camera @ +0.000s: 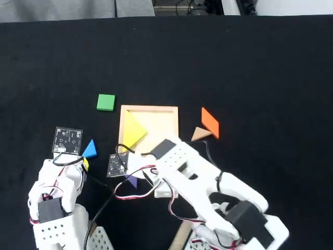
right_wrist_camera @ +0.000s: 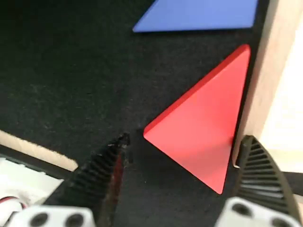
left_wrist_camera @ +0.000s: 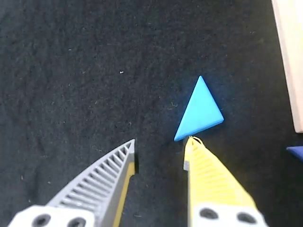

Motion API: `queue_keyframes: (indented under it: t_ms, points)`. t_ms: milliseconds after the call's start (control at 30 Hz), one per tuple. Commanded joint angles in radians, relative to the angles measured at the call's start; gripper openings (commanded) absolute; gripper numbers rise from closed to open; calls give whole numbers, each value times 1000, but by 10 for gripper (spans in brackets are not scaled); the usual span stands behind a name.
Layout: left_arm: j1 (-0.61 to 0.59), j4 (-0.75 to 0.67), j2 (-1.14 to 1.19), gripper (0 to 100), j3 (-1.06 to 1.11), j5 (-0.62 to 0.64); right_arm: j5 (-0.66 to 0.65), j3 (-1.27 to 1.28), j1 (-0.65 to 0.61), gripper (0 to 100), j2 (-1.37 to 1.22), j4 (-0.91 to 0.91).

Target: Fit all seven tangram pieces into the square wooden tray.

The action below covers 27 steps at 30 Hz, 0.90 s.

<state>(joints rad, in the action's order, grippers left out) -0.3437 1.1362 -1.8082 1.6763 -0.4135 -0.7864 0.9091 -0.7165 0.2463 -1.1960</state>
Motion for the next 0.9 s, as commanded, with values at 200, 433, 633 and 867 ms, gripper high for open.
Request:
queue_keyframes:
  t_ms: [200,433,633,867]
  points:
    - [1,-38,-11,181,24,-8,-3,-36,-15,350,-87,38]
    - [1,-38,-11,181,24,-8,-5,-30,-12,340,-41,17]
    - [1,-38,-11,181,24,-8,-11,36,-12,171,22,28]
    - [1,-38,-11,181,24,-8,-5,73,-12,372,-22,44]
